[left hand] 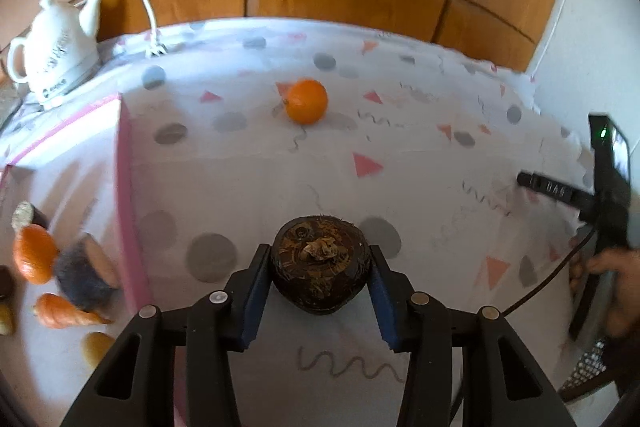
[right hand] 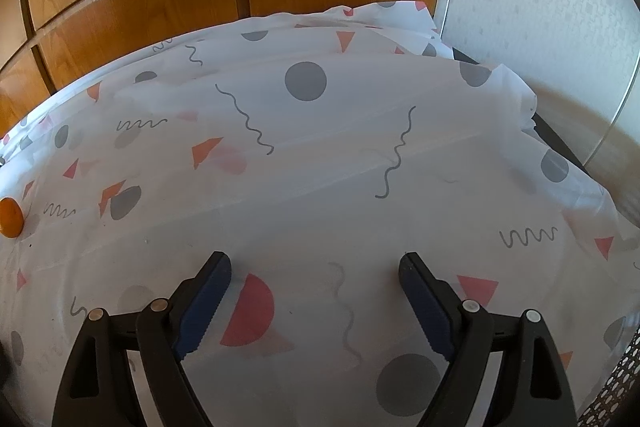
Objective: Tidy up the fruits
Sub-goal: 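Carry the dark brown fruit into the pink tray with the left tool, then open the left tool to release the dark brown fruit in the tray, then move the right tool to the orange and close on it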
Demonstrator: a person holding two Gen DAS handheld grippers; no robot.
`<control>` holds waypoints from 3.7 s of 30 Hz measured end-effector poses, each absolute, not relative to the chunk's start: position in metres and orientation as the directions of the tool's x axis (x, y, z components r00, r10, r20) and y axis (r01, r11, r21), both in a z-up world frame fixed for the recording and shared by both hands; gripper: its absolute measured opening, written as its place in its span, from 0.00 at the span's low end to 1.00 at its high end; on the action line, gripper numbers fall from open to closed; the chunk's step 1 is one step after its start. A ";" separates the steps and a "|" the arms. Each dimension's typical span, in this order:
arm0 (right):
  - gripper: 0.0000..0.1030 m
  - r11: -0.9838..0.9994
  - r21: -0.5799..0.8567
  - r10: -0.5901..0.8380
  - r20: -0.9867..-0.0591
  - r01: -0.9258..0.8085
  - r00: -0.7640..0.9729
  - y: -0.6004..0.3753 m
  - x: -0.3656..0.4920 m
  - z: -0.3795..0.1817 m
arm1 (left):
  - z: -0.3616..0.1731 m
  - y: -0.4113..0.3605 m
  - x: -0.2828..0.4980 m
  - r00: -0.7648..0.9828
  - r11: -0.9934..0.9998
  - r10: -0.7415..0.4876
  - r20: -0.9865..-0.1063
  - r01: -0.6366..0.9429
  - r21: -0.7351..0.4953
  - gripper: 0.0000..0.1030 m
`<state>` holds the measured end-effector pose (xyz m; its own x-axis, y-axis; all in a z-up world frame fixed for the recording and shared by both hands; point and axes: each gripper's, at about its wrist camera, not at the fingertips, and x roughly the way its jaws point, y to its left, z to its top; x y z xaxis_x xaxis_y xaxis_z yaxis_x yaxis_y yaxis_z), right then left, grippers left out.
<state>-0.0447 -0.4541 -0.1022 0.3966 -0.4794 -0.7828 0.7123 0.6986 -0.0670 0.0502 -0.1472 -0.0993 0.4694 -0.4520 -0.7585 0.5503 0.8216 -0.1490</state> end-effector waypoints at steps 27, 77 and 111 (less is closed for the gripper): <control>0.83 0.710 -0.052 -0.470 -0.778 0.702 0.417 -0.444 -0.030 -0.104 | -0.063 0.071 0.075 0.616 0.937 -0.310 -0.725 0.071 -0.341 0.45; 0.84 0.889 0.061 -0.232 -0.794 0.453 0.562 -0.365 0.013 -0.060 | -0.069 0.098 0.050 0.651 0.970 -0.116 -0.750 -0.088 -0.227 0.56; 0.35 0.994 0.007 -0.052 -0.843 0.107 0.535 -0.273 0.125 -0.083 | -0.072 0.092 0.054 0.641 0.976 -0.109 -0.760 -0.076 -0.204 0.61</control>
